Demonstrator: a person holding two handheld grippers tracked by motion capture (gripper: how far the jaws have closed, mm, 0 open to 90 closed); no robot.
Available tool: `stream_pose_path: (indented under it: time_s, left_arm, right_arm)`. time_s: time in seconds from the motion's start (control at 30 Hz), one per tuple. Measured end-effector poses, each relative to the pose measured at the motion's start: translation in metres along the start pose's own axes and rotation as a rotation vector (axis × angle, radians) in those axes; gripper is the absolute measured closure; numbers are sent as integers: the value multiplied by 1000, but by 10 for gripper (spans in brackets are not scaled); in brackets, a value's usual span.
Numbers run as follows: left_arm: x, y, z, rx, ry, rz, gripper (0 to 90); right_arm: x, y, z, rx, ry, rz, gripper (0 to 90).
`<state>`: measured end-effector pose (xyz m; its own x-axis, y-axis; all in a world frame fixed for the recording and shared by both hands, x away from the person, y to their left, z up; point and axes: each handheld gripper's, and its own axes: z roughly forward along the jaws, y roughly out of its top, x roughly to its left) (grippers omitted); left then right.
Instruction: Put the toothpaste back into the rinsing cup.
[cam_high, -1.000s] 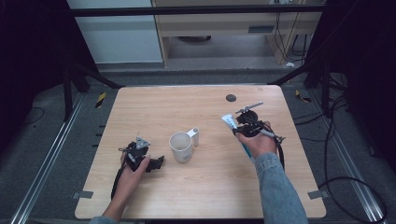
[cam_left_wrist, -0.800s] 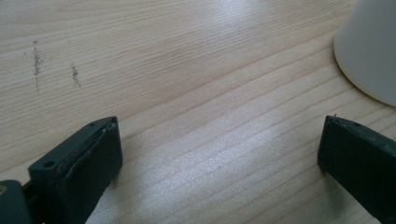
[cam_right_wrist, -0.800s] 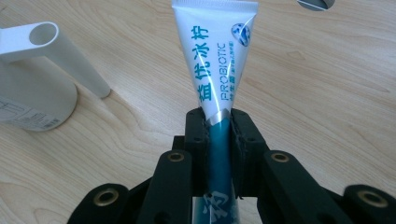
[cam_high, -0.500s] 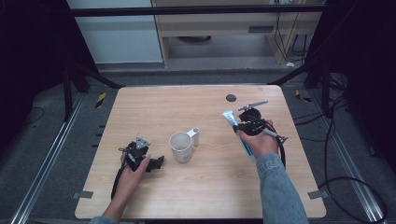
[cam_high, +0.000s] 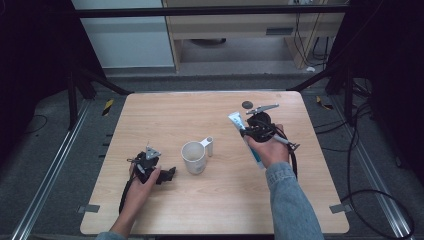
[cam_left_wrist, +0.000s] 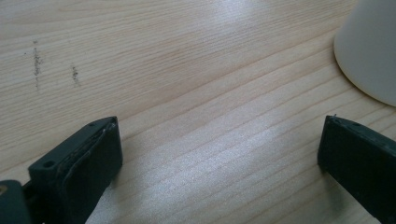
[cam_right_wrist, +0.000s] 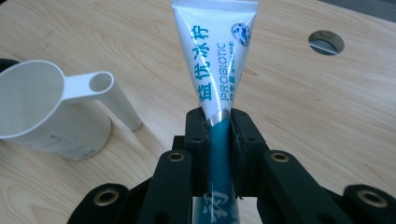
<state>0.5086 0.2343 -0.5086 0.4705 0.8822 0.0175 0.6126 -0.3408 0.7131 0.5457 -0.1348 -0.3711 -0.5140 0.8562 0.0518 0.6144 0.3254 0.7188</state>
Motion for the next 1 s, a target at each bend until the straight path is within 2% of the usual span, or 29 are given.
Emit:
stream_pose_path:
  time_s: [0.3, 0.63, 1.0]
  left_arm:
    - [0, 0, 0, 1, 0, 1, 0]
    - [0, 0, 0, -3, 0, -4, 0]
    - [0, 0, 0, -3, 1, -3, 0]
  right_arm:
    - [13, 8, -1, -36, 29, -5, 790]
    - [31, 20, -5, -102, 50, 2, 789]
    - [40, 26, -8, -120, 55, -19, 789]
